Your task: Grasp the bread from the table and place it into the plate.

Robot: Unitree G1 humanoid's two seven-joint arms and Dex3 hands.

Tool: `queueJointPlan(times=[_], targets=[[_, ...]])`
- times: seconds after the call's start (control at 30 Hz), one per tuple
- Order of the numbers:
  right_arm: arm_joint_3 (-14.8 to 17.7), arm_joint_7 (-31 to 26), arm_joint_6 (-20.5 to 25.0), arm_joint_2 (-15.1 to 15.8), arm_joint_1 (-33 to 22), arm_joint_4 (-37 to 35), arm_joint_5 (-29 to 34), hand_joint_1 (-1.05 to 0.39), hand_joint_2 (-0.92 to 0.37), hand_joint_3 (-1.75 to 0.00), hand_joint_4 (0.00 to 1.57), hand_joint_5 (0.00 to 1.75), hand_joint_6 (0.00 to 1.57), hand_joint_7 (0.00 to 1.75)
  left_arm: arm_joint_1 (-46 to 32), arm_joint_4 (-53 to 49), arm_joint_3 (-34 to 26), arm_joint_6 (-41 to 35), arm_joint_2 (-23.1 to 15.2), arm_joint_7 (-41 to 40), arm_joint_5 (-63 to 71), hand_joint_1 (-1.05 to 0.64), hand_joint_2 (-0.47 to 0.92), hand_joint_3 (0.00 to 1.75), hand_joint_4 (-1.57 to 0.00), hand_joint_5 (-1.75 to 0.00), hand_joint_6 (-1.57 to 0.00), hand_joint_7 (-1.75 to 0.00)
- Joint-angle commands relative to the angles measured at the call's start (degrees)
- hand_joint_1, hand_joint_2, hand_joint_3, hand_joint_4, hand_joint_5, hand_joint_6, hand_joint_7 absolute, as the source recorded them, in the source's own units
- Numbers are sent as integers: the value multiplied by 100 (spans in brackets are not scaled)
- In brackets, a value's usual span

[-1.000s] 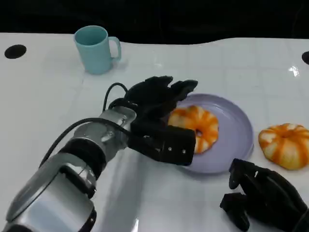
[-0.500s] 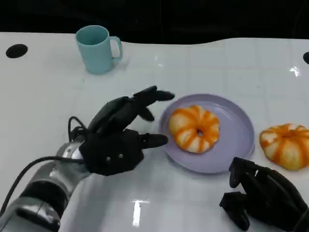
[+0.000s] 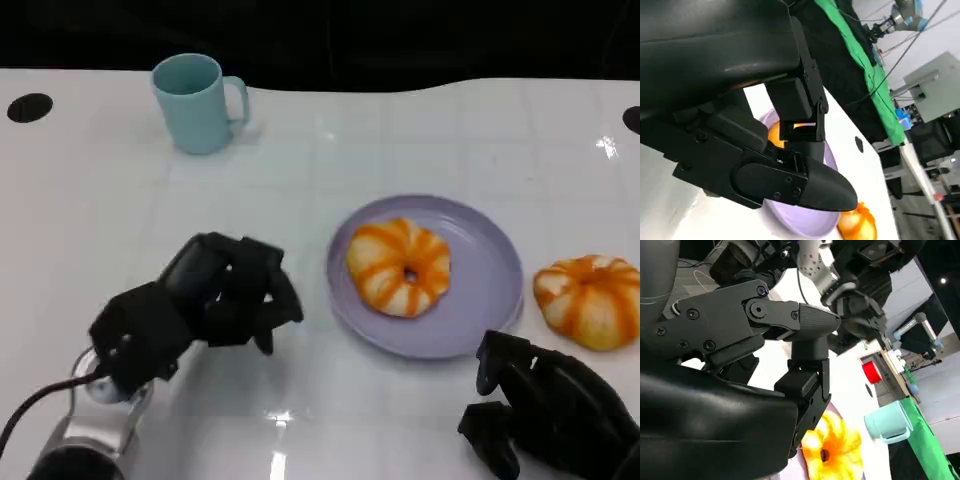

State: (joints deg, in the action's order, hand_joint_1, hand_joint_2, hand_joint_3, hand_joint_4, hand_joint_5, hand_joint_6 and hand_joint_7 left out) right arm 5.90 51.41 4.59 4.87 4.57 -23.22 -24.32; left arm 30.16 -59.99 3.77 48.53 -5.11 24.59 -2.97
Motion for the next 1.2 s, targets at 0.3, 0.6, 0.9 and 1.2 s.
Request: queueJointPlan(times=[0.3, 0.6, 0.9, 1.2], targets=[[-20, -32, 97, 113, -18, 82, -41, -57, -90, -49, 114, 175, 94, 175, -1143, 1054, -949, -1504, 426, 1335, -1756, -105, 86, 1, -157, -92, -157, -76], [-64, -155, 117, 121, -114, 261, 2, -58, -90, -50, 115, 175, 96, 175, -1657, 1594, -1324, -2718, 622, 1797, -2321, -105, 75, 0, -157, -97, -157, -85], [-116, -190, 92, 151, -188, 385, 6, -59, -90, -52, 115, 175, 97, 175, -1926, 1879, -1552, -3231, 740, 1999, -2535, -105, 67, 0, -157, -100, -157, -87], [-77, -102, 41, 142, -174, 289, -46, -57, -90, -54, 116, 175, 96, 175, -2045, 2105, -1515, -3293, 760, 1870, -2367, -105, 67, 0, -157, -101, -157, -88]])
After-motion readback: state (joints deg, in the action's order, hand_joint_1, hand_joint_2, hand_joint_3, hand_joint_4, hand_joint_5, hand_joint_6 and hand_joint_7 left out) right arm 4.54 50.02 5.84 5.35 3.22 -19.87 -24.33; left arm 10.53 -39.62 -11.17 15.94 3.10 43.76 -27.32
